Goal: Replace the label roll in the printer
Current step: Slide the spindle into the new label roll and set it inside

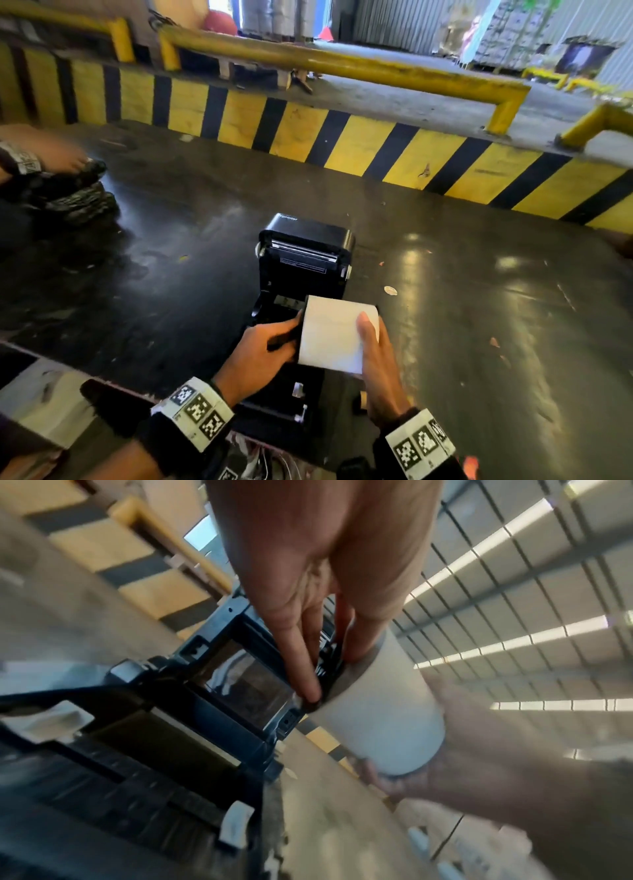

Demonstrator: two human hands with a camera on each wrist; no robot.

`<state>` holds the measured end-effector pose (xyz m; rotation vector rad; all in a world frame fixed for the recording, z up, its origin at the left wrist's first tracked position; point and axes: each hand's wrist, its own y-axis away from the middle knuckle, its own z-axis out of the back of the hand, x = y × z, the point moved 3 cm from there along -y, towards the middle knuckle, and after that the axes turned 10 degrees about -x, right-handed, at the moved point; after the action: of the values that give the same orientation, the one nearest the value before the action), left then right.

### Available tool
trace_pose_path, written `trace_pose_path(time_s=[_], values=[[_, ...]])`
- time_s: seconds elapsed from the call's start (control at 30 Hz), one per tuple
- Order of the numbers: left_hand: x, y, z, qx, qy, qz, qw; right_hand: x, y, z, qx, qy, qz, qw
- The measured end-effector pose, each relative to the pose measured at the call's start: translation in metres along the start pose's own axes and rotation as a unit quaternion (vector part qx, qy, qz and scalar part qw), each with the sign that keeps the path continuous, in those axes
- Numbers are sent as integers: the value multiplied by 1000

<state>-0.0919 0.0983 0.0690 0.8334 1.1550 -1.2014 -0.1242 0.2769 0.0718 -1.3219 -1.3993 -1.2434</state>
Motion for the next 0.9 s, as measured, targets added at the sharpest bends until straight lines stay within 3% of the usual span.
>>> trace_pose_path(time_s=[0.1,0.2,0.47,0.6,0.77,0.9], values=[[4,-13,20,45,39,99,993,-4,0,-18,-20,13,19,1000],[-1,-22,39,56,64,149,985,-8,2,-37,-22,22,11,999],[17,-37,64,-2,126,157,979,-36,-7,-88,-56,121,37,990],[29,-41,76,-9,138,183,973,-50,-10,-93,12,204,10,979],[40,-42,73,-3,131,195,972,-52,-16,-80,14,357,6,934],[56,-46,67,-4,73,187,980,-57,-19,-68,9,403,13,915]])
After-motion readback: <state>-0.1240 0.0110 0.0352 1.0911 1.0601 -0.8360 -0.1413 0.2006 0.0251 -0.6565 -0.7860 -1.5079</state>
